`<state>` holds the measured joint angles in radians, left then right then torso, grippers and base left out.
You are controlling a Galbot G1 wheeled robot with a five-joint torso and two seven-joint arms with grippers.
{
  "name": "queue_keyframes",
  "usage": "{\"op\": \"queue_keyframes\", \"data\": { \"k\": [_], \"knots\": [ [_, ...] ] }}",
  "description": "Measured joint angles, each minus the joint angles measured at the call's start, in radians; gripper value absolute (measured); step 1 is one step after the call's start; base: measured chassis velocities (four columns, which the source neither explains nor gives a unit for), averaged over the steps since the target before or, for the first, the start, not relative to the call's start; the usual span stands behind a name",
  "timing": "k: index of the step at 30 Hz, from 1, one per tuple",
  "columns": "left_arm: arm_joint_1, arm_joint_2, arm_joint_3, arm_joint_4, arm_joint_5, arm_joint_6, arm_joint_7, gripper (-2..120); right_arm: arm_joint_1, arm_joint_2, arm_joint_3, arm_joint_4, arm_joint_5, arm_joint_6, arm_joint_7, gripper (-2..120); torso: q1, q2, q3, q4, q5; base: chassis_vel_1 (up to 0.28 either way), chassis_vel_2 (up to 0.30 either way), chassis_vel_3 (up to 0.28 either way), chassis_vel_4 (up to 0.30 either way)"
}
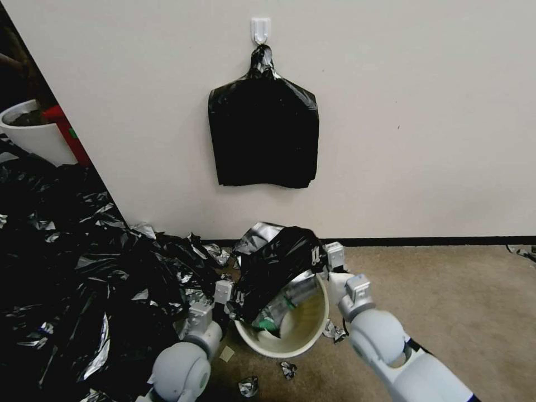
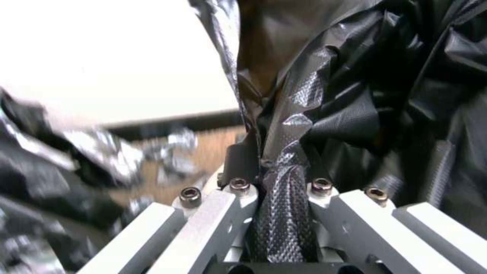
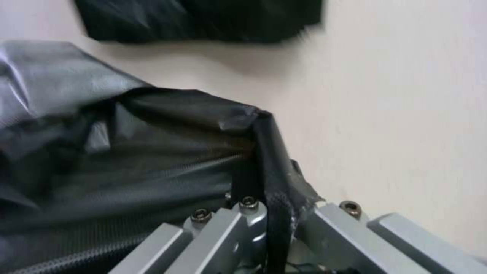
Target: Place a trash bag onto the trash bin.
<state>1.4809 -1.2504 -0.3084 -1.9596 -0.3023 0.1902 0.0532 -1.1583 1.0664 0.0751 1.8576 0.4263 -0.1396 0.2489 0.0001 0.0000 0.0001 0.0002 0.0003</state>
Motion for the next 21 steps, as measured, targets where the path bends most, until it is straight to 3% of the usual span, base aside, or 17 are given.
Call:
{"op": "queue_keyframes", "data": {
  "k": [5, 10, 21],
  "knots": [
    [0.015, -0.02, -0.043, 0.002, -0.05, -0.134, 0.049, 5, -0.015, -0.016, 0.029, 0.001, 0.207, -0.124, 0.045, 0, 0.0, 0.0, 0.0, -0.0003, -0.0002, 0.0, 0.0, 0.0, 0.0],
    [0.01, -0.046, -0.07, 0.013, -0.11, -0.198, 0.067, 5, -0.07, -0.031, 0.039, 0.035, 0.375, -0.21, 0.068, 0, 0.0, 0.0, 0.0, -0.0002, -0.0001, 0.0, 0.0, 0.0, 0.0],
    [-0.039, -0.074, -0.108, -0.013, -0.204, -0.175, -0.053, 5, -0.279, -0.043, -0.046, 0.228, 0.46, -0.291, 0.097, 0, 0.0, 0.0, 0.0, -0.0004, -0.0006, 0.0, 0.0, 0.0, 0.0]
  ]
}}
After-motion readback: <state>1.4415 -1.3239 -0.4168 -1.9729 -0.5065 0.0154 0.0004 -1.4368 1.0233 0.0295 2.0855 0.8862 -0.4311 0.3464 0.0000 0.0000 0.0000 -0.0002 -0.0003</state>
